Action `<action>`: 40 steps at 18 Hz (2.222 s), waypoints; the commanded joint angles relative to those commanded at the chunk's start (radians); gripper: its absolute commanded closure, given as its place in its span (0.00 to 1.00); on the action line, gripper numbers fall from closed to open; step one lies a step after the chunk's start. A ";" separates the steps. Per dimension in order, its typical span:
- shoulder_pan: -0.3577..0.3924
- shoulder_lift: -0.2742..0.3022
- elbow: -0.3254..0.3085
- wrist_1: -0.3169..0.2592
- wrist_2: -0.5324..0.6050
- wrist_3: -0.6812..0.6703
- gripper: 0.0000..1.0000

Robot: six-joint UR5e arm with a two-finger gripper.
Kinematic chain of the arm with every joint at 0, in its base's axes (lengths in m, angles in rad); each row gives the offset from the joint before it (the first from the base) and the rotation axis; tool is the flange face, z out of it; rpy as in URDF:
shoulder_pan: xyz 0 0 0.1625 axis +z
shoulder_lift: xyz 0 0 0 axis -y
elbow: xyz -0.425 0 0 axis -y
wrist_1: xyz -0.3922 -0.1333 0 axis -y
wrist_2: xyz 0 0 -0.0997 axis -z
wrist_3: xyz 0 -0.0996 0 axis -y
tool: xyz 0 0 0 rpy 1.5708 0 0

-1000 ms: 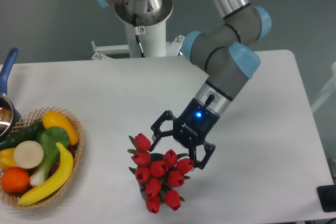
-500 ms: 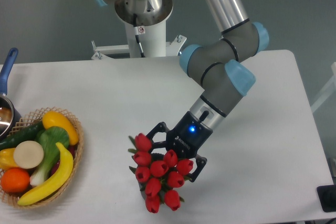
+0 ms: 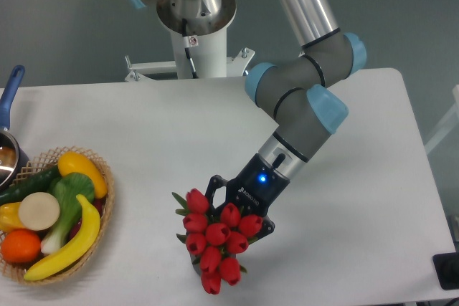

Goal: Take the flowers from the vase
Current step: 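Lower the open gripper around the tulip stems and close it, then lift the gripped tulips up out of the dark vase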

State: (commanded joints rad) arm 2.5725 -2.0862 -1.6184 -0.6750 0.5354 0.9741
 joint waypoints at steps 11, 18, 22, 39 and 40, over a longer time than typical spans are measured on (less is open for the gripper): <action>0.032 0.054 0.021 0.000 -0.080 -0.153 1.00; 0.060 0.058 0.103 0.000 -0.144 -0.262 1.00; 0.080 0.072 0.130 -0.002 -0.187 -0.302 1.00; 0.261 0.175 0.135 0.000 -0.292 -0.243 1.00; 0.261 0.173 0.129 -0.002 -0.264 -0.186 1.00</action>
State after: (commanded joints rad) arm 2.8333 -1.9129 -1.4894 -0.6765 0.2712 0.7879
